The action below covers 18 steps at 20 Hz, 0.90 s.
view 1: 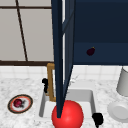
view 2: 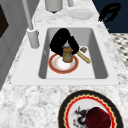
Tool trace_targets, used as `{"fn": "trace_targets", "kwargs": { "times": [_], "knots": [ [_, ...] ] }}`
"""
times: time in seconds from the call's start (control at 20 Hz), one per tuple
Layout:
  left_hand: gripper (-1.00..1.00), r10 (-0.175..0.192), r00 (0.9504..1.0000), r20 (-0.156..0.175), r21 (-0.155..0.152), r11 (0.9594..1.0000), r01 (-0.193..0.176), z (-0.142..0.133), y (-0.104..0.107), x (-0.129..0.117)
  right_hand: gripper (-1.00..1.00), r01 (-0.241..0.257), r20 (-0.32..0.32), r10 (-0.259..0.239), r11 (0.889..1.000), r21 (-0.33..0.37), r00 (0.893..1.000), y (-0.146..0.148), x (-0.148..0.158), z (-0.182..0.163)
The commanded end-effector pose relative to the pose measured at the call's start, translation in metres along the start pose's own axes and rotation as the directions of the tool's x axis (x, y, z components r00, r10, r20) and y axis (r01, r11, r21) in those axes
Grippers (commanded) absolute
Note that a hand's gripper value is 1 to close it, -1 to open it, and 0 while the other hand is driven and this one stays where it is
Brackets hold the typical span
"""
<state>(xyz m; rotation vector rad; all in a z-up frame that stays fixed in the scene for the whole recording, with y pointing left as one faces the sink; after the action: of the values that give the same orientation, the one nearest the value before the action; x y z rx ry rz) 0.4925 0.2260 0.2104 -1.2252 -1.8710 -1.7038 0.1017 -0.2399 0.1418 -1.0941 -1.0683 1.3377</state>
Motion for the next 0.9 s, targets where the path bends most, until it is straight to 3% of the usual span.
{"fn": "trace_targets", "kwargs": {
  "times": [0.0,0.2,0.35,0.65,0.85],
  "knots": [
    [1.0,0.008,0.9988,-0.049,0.039,0.9992,-0.006,0.008,0.002,0.013,0.0,0.0,0.0,0.0,1.0,0.0,1.0,0.0,0.0,0.0],
    [1.0,-0.009,0.9993,-0.036,0.03,0.9995,0.01,0.023,-0.004,0.027,0.0,0.0,0.0,0.0,1.0,0.0,1.0,0.0,0.0,0.0],
    [1.0,-0.007,0.9999,-0.009,0.015,0.9999,0.007,0.035,-0.023,0.046,0.0,0.0,0.0,0.0,1.0,0.0,1.0,0.0,0.0,0.0],
    [1.0,-0.016,0.9998,-0.009,0.041,0.999,0.017,0.056,-0.046,0.079,0.0,0.0,0.0,0.0,1.0,0.0,1.0,0.0,0.0,0.0],
    [1.0,-0.014,0.9998,0.013,0.051,0.9986,0.014,0.064,-0.056,0.111,0.0,0.0,0.0,0.0,1.0,0.0,1.0,0.0,0.0,0.0]
  ]
}}
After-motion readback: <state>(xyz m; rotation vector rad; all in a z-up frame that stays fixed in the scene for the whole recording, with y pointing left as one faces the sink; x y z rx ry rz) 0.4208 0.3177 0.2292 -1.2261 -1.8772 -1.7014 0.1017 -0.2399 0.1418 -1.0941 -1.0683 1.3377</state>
